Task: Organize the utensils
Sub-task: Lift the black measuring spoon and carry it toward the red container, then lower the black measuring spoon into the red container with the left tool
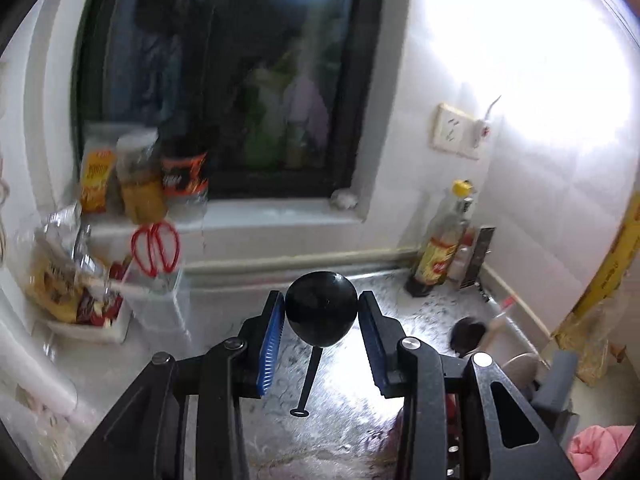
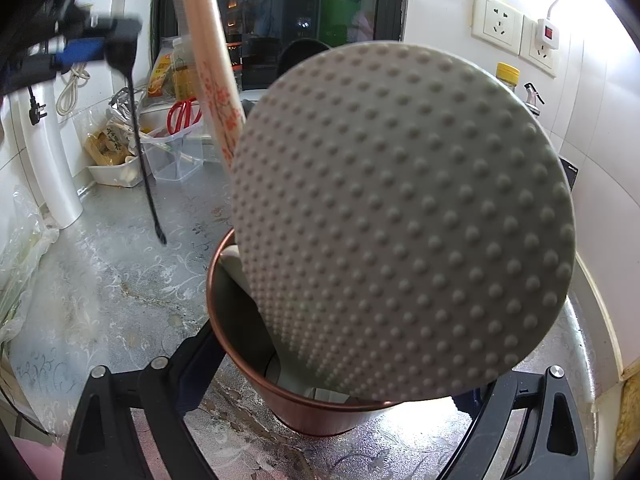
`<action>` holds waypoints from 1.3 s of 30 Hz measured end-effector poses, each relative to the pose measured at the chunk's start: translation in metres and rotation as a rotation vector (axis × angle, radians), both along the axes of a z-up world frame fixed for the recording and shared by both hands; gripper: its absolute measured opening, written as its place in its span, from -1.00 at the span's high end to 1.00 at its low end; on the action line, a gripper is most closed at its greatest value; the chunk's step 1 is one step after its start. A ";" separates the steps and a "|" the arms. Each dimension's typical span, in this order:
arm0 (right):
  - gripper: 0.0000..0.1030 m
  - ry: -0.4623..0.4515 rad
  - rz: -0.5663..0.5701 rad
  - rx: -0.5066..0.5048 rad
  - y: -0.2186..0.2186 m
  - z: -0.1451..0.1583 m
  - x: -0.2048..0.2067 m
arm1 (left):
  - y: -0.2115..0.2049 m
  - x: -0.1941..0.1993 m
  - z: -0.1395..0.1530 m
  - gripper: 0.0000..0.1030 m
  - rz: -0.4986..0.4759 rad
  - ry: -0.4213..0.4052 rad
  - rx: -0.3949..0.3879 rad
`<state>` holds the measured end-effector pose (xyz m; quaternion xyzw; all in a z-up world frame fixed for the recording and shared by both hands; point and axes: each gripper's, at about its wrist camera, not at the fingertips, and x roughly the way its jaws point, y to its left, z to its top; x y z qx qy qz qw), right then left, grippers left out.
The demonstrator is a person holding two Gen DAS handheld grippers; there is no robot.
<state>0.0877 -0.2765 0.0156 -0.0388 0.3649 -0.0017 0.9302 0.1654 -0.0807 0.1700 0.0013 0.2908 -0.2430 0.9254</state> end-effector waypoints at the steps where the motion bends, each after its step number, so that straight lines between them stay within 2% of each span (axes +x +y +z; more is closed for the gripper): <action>1: -0.88 0.000 0.000 0.000 0.000 0.000 0.000 | -0.004 -0.002 0.007 0.24 -0.020 -0.016 -0.002; 14: -0.88 0.000 0.001 0.002 -0.001 0.001 0.000 | -0.041 -0.009 0.098 0.24 -0.258 -0.155 -0.088; 20: -0.89 0.001 0.002 0.002 -0.001 -0.001 -0.001 | -0.070 -0.020 0.122 0.24 -0.364 -0.190 -0.100; 24: -0.89 0.001 0.002 0.001 -0.001 -0.001 0.000 | -0.079 -0.029 0.133 0.24 -0.441 -0.193 -0.145; 27: -0.89 0.001 0.003 0.003 -0.001 0.001 0.000 | -0.086 -0.034 0.132 0.24 -0.504 -0.164 -0.186; 30: -0.89 0.001 0.003 0.004 -0.001 0.001 0.000 | -0.098 -0.037 0.123 0.24 -0.522 -0.142 -0.170; 35: -0.89 0.001 0.002 0.004 -0.001 0.002 0.000 | -0.105 -0.022 0.098 0.24 -0.523 -0.066 -0.181; 39: -0.89 0.001 0.002 0.004 -0.001 0.002 0.000 | -0.111 -0.016 0.079 0.24 -0.499 -0.036 -0.137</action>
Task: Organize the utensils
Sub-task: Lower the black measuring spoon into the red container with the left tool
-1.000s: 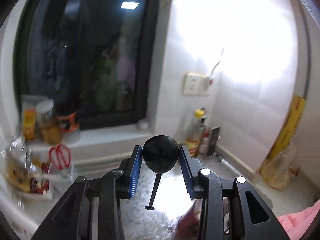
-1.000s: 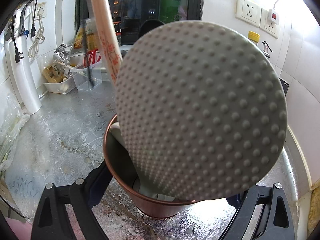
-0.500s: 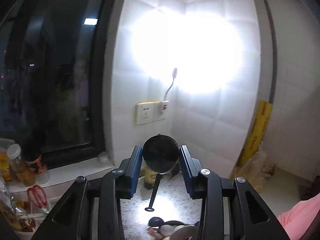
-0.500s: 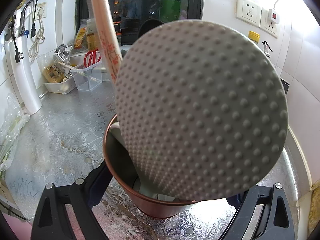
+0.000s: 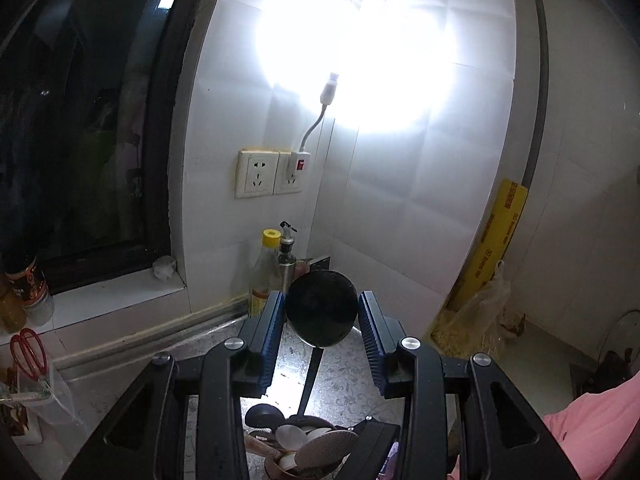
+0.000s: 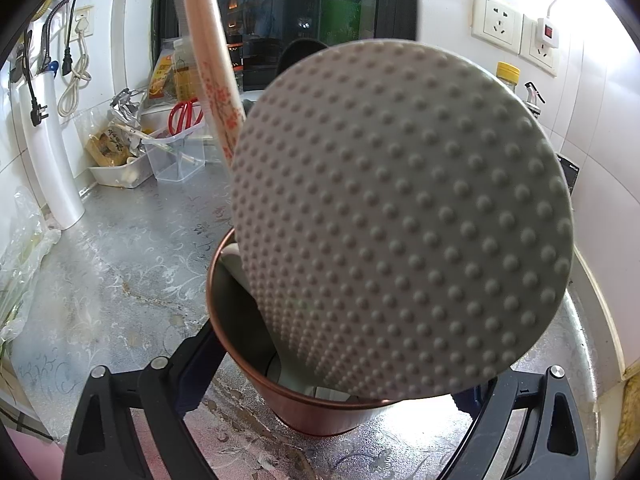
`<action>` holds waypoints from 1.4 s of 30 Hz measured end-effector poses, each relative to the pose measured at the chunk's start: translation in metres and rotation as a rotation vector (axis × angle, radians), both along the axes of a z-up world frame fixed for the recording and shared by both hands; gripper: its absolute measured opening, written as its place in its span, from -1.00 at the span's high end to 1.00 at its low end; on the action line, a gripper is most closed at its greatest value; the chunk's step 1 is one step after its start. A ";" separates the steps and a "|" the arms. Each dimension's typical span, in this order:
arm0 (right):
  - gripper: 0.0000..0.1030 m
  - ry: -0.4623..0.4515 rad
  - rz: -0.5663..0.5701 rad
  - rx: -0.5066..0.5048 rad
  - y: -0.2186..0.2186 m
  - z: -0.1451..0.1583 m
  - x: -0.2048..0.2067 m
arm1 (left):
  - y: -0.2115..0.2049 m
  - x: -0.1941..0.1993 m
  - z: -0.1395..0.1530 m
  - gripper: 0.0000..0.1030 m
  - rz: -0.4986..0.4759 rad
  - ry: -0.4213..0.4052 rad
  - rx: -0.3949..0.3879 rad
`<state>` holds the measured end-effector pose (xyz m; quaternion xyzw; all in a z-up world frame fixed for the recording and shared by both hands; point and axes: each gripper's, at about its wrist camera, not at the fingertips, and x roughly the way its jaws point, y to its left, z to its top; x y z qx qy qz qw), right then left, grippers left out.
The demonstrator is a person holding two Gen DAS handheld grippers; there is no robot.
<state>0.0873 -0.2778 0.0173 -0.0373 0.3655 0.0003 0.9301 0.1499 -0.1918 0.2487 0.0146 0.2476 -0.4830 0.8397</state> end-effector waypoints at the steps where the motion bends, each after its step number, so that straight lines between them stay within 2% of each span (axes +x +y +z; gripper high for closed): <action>1: -0.89 0.000 0.000 0.000 0.000 0.000 0.000 | -0.001 0.000 -0.006 0.24 -0.004 0.011 0.010; 6: -0.89 0.000 0.000 0.000 0.000 0.000 0.000 | 0.006 -0.013 -0.021 0.24 -0.008 0.033 0.049; 24: -0.89 0.001 0.001 -0.001 0.000 0.000 0.000 | 0.014 -0.016 -0.061 0.23 0.022 0.167 0.137; 30: -0.89 0.001 0.001 0.000 0.000 0.000 0.000 | 0.014 -0.014 -0.072 0.23 0.028 0.201 0.154; 42: -0.89 0.002 0.001 -0.001 -0.001 0.001 -0.001 | 0.026 -0.009 -0.078 0.23 0.067 0.261 0.136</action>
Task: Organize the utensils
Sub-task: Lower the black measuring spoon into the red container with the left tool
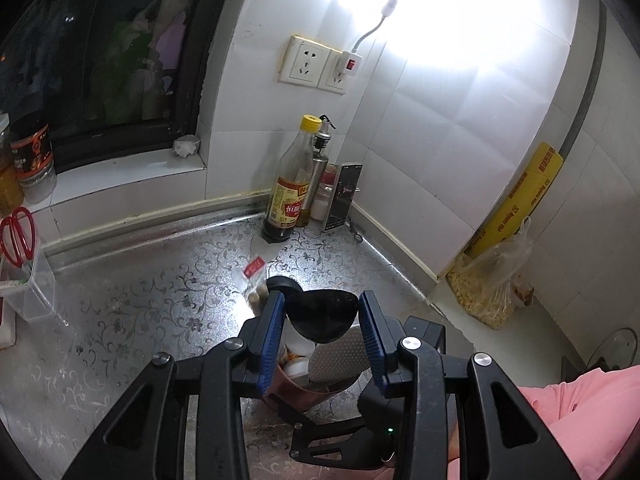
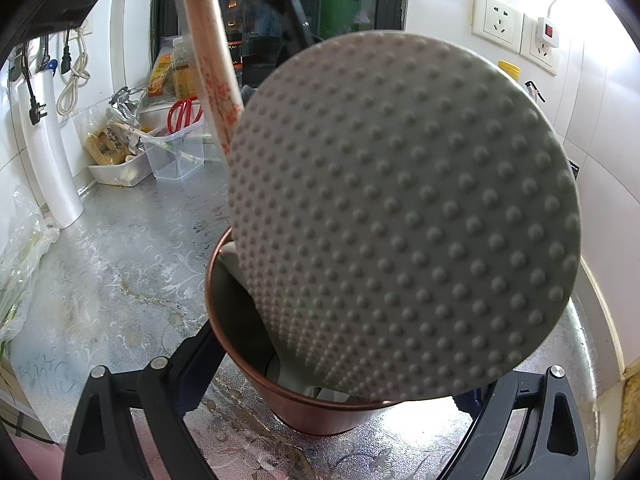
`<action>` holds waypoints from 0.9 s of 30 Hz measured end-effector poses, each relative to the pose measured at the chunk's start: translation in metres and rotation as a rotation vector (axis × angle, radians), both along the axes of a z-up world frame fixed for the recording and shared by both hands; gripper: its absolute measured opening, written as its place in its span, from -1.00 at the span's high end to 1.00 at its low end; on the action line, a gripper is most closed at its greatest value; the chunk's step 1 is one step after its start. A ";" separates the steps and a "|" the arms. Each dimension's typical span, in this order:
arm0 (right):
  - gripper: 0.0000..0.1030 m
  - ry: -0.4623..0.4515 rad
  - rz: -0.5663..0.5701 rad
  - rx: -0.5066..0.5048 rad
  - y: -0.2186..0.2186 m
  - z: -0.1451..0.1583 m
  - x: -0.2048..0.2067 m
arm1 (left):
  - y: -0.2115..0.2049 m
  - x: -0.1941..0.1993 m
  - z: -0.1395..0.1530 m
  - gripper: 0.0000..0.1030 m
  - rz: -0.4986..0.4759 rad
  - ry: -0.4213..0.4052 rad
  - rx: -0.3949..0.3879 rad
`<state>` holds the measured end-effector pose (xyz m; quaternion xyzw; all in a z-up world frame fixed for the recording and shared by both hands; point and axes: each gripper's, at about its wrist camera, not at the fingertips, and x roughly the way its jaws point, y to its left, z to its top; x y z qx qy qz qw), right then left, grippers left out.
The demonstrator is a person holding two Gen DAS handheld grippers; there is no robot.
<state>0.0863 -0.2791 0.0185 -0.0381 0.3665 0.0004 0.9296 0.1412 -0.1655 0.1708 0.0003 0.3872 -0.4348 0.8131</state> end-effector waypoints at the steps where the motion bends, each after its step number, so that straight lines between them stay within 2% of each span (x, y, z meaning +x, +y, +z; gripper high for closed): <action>1: -0.89 0.000 0.000 0.000 0.000 0.000 0.000 | 0.003 0.002 -0.002 0.23 0.015 0.014 0.003; 8: -0.89 0.002 -0.001 -0.004 0.000 0.000 -0.002 | 0.003 0.004 -0.008 0.23 0.030 0.038 0.013; 14: -0.89 0.002 0.000 -0.003 -0.002 0.001 -0.003 | -0.008 0.006 -0.026 0.24 0.014 0.082 0.055; 27: -0.89 0.005 0.001 0.001 -0.007 0.003 -0.005 | -0.012 0.018 -0.050 0.24 0.015 0.180 0.047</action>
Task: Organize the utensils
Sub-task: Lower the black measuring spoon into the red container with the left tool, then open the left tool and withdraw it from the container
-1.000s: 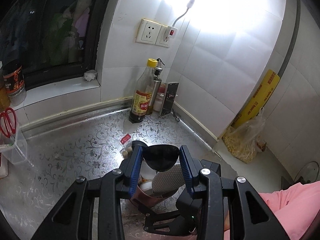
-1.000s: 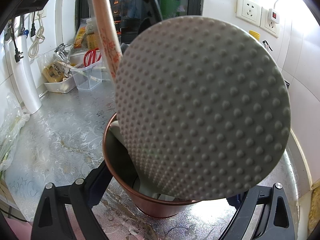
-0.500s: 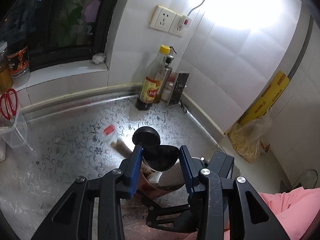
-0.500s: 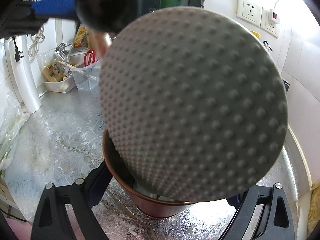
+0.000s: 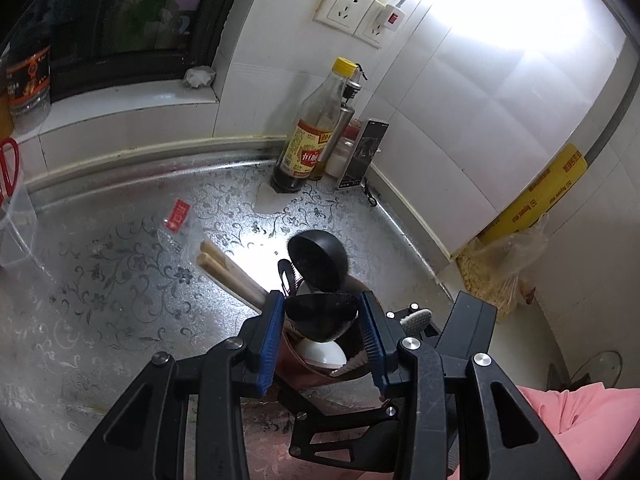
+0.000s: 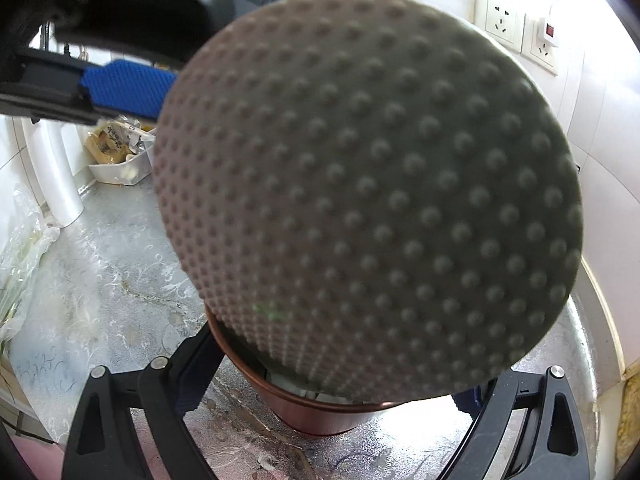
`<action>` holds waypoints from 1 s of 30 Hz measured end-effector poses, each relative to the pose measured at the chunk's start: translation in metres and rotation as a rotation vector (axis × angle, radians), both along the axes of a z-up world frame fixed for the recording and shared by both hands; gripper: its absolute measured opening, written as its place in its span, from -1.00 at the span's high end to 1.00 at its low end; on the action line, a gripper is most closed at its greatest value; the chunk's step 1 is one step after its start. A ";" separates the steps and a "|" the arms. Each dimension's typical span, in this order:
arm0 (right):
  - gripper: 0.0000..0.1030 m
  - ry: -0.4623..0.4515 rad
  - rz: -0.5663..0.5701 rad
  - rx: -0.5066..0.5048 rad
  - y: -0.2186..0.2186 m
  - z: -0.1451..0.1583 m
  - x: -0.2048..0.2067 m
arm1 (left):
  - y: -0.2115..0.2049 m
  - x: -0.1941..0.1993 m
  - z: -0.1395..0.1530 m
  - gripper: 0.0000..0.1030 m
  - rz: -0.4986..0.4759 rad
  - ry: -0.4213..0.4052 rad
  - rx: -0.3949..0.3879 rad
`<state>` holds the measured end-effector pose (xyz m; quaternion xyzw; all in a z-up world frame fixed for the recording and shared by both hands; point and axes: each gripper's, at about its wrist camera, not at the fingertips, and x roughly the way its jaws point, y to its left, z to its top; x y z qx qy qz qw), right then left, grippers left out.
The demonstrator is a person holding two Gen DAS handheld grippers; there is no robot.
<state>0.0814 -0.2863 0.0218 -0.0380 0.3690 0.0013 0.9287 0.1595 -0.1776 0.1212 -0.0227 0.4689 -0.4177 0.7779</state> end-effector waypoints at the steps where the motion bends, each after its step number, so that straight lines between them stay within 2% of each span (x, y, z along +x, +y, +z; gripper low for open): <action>1: -0.89 0.000 0.000 -0.001 -0.001 0.000 0.000 | 0.000 0.000 0.000 0.24 0.000 0.002 -0.002; 11: -0.89 0.002 0.008 -0.001 0.000 0.001 0.001 | 0.005 -0.003 0.008 0.23 0.011 0.003 -0.004; 21: -0.89 0.005 0.004 0.000 -0.005 0.003 0.000 | 0.030 -0.017 0.044 0.23 0.027 -0.101 -0.051; 26: -0.89 0.006 0.004 -0.002 -0.007 0.003 -0.001 | 0.054 -0.018 0.059 0.22 0.095 -0.172 -0.066; 30: -0.89 0.006 0.004 -0.002 -0.007 0.003 0.000 | 0.079 -0.011 0.058 0.18 0.183 -0.181 -0.068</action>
